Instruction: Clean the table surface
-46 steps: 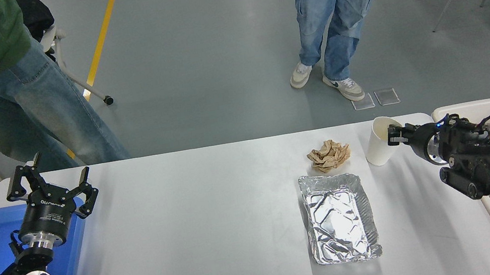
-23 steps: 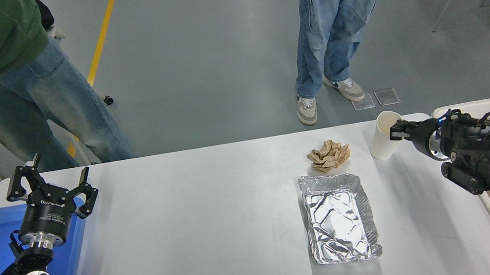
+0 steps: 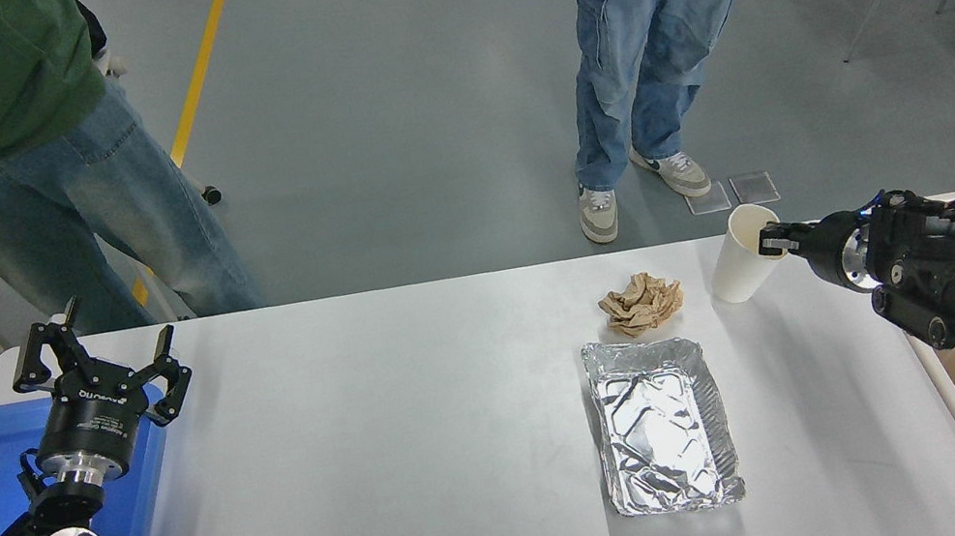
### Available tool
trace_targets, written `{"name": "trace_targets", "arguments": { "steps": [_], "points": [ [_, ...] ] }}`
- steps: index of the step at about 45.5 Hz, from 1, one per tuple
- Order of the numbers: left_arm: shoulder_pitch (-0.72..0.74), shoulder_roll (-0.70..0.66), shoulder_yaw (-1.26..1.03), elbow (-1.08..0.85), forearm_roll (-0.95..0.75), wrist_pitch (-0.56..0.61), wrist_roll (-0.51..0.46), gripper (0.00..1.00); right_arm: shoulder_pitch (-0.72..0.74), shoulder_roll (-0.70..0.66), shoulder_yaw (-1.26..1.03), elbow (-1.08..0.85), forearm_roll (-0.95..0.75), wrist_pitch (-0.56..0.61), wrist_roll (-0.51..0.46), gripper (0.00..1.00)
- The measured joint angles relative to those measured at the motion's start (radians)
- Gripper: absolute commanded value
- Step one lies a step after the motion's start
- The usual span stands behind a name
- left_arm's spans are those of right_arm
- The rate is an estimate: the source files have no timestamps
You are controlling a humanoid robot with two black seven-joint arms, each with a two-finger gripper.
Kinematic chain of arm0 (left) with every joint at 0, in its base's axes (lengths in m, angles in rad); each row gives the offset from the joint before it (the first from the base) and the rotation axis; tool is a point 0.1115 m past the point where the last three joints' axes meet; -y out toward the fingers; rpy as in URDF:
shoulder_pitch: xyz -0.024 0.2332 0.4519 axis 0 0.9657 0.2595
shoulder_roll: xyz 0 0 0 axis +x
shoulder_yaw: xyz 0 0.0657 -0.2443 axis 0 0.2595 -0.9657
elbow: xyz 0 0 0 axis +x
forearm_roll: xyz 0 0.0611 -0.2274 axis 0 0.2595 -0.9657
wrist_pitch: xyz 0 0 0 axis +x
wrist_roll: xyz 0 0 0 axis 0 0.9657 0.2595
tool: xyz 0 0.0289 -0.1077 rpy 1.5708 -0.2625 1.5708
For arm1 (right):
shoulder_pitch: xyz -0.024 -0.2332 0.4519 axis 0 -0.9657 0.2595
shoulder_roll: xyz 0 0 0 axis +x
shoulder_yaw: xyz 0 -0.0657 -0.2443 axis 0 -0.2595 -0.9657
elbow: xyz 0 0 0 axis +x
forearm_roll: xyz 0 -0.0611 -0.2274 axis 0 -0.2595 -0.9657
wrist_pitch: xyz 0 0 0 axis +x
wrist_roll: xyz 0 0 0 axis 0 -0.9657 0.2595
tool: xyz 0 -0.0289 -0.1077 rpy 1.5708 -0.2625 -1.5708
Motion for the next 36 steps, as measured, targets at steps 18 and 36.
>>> {"name": "trace_targets", "arguments": {
  "steps": [18,36],
  "points": [
    [0.000,0.000,0.000,0.000,0.000,0.000,0.000,0.99,0.094,-0.311,0.022,0.402,0.027,0.002,0.020,0.00],
    [0.000,0.000,0.000,0.001,0.000,0.000,0.000,0.99,0.136,-0.596,0.094,0.702,-0.009,0.003,0.031,0.00]
  ]
}}
